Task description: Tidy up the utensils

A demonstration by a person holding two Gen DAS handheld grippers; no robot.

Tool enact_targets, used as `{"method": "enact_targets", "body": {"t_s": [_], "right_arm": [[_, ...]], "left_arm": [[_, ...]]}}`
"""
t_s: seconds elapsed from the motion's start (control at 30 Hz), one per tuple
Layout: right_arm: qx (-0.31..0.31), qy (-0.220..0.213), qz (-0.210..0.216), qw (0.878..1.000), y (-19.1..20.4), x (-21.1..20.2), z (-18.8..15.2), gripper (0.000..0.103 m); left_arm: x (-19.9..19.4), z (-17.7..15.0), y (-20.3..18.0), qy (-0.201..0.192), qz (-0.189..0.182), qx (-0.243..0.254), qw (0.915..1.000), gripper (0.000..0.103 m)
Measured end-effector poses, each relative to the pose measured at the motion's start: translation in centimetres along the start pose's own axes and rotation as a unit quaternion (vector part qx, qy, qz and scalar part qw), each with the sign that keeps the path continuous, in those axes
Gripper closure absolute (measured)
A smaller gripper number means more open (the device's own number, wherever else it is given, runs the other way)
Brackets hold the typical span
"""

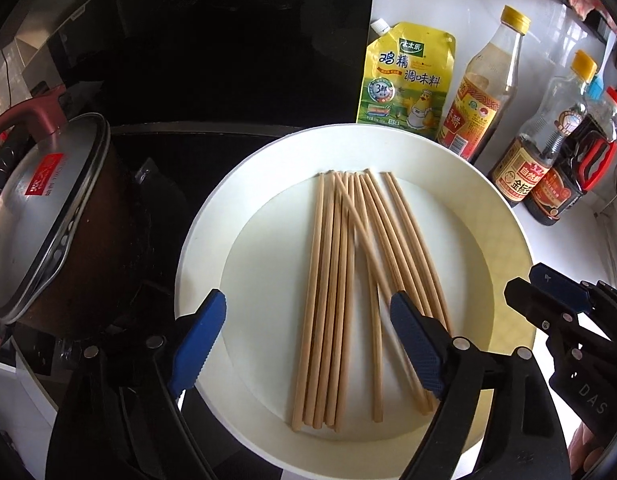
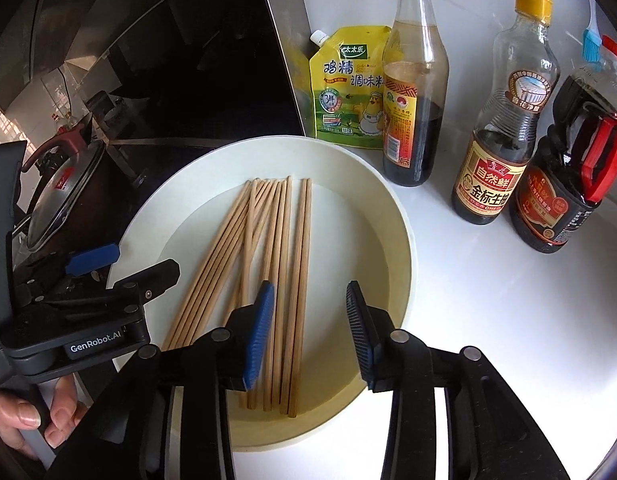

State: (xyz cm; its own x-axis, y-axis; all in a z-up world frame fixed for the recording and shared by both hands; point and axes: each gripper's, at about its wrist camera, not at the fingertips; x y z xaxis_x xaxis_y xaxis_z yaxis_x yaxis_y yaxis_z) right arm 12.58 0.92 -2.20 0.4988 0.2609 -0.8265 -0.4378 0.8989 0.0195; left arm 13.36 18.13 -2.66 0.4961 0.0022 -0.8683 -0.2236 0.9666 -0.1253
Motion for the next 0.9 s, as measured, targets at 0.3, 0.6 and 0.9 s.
{"method": "enact_targets", "body": {"t_s": [0.3,0.6,0.9], "right_arm": [[0.001,-0.011,-0.013,1.0,0.5,-2.0,-0.8,0.058],[0.002,-0.017,-0.031,0.999,0.7,-3.4,-1.3,0.054],[0.002,-0.018,-0.035,0.999,0.8,-3.8,-1.5,0.052]], "left_arm": [[-2.0,-1.0,-0.6,-0.013,0.001,0.008,0.9999,0.013],[-3.5,-1.1,-0.7,-0.025,0.005,0.011,0.9996,0.013],[-4.0,-1.2,-0.7,-0.03,0.01,0.009,0.9995,0.009]]}}
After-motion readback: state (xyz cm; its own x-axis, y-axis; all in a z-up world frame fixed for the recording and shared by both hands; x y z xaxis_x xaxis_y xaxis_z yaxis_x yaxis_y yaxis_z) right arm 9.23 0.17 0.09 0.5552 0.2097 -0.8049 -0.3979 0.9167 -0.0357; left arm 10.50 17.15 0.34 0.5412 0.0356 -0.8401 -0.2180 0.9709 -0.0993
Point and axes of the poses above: each gripper's, at about its wrist camera, not at the fingertips, and x roughly the way its jaws point, y to its left, z to its top, and after that the axes turned 12 degrees about -x, right-handed
